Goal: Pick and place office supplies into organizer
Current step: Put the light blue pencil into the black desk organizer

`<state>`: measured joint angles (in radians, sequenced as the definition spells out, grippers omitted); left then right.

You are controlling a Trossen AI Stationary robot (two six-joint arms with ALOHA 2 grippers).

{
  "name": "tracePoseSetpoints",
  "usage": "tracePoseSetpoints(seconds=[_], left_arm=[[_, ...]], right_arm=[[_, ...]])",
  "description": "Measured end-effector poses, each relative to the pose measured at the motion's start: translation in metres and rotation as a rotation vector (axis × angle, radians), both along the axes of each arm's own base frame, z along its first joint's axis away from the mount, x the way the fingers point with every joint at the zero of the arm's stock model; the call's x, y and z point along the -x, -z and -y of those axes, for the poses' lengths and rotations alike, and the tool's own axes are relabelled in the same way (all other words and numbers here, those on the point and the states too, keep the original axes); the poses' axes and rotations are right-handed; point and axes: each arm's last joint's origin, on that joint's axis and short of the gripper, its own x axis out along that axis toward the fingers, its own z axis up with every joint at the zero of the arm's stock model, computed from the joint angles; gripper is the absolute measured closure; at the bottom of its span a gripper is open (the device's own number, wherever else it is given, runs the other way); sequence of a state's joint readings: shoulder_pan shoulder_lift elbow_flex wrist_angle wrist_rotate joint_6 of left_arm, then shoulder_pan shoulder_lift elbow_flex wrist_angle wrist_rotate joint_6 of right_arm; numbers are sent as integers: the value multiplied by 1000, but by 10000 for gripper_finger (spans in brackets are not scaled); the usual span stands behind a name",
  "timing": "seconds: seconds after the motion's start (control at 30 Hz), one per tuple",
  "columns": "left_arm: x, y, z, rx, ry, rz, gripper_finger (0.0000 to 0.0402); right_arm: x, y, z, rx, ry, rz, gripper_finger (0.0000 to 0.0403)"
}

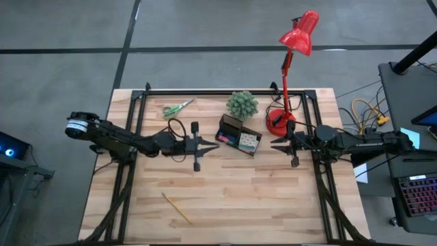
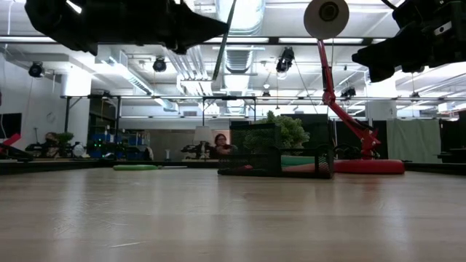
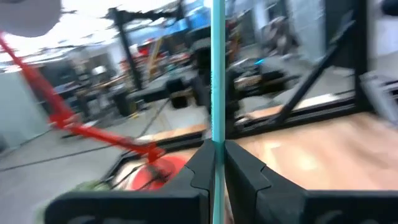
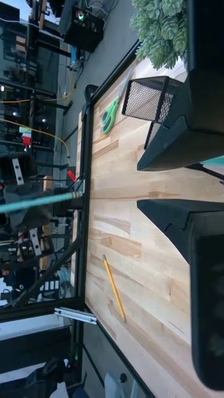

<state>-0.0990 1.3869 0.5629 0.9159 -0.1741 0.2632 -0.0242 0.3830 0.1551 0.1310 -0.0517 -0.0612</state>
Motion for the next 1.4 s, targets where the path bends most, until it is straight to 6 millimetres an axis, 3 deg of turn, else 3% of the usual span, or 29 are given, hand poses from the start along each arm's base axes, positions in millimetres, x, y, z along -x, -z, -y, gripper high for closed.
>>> tracePoseSetpoints(seconds=[0.17, 0.37, 0.8, 0.93, 1.4], left_arm=[[1, -6, 4, 31, 167, 63, 393], [1, -5, -3, 23, 146, 61, 393], [2, 3, -50, 15, 140, -6, 393], [5, 4, -65, 5, 188, -8, 393], [14, -4, -107, -48, 110, 37, 393]], right_arm=[[0, 0, 0, 0, 0, 0, 321], [0, 0, 0, 0, 0, 0, 317], [0, 0, 0, 0, 0, 0, 335], [0, 0, 0, -1, 0, 0, 331], [0, 0, 0, 0, 0, 0, 320]])
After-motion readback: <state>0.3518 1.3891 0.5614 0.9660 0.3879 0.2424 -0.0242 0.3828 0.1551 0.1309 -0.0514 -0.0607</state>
